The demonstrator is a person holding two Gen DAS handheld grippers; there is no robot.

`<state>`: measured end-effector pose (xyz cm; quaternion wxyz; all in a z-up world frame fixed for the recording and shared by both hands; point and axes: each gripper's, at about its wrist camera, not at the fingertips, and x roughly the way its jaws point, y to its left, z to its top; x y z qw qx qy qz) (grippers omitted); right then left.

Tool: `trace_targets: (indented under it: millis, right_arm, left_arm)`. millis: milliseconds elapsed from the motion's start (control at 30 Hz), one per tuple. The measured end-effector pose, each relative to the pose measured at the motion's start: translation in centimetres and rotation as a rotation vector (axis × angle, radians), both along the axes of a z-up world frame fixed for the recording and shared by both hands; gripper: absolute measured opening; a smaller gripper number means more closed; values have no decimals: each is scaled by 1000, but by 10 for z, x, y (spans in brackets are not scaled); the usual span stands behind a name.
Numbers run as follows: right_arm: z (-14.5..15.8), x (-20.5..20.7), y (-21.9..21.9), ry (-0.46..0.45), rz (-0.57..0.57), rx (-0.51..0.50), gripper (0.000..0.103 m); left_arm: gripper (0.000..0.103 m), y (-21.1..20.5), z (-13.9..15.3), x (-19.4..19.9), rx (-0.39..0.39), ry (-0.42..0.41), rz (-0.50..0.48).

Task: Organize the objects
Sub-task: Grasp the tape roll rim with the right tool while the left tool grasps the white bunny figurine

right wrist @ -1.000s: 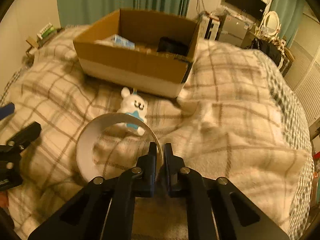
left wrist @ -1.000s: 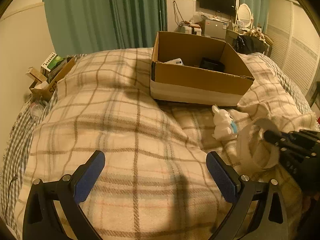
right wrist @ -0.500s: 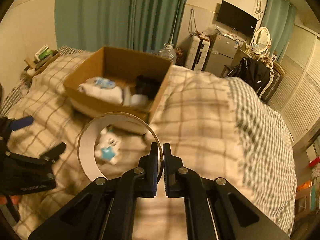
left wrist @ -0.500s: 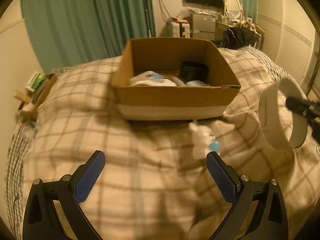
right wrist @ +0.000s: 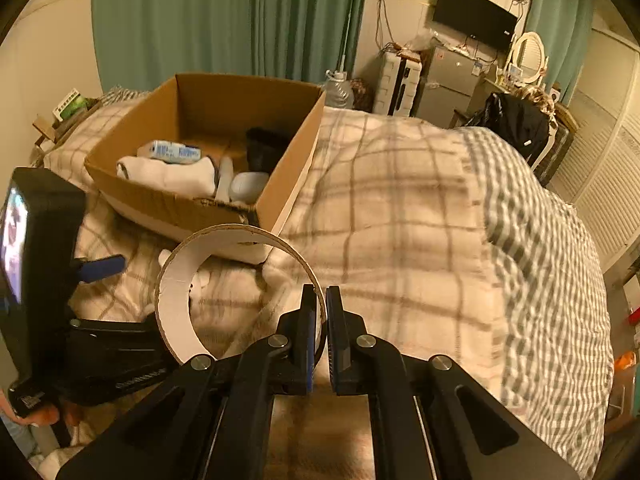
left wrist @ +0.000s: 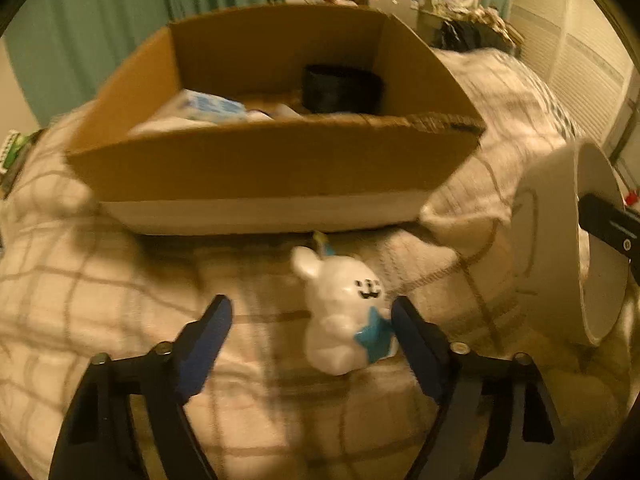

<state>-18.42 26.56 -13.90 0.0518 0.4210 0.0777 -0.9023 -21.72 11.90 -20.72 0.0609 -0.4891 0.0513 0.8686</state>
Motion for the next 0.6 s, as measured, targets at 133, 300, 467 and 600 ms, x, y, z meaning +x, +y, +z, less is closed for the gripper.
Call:
trace_targets:
  millis: [133,300,467,600]
  right_arm:
    - [-1,1,-2,0,7,4,4]
    - [2,4,-4,4,0,3,4]
    - [18,17,-10,28,0,15,4]
    - [38,33,-14,62,-2,22,4]
  left_arm:
    - [48,5,-7,-2,15,-36,-39]
    - [48,3,1,7,14,-25,-49]
    - [48,-1,27,26,13,31,-55]
    - [47,-13,59,46,39,104,-43]
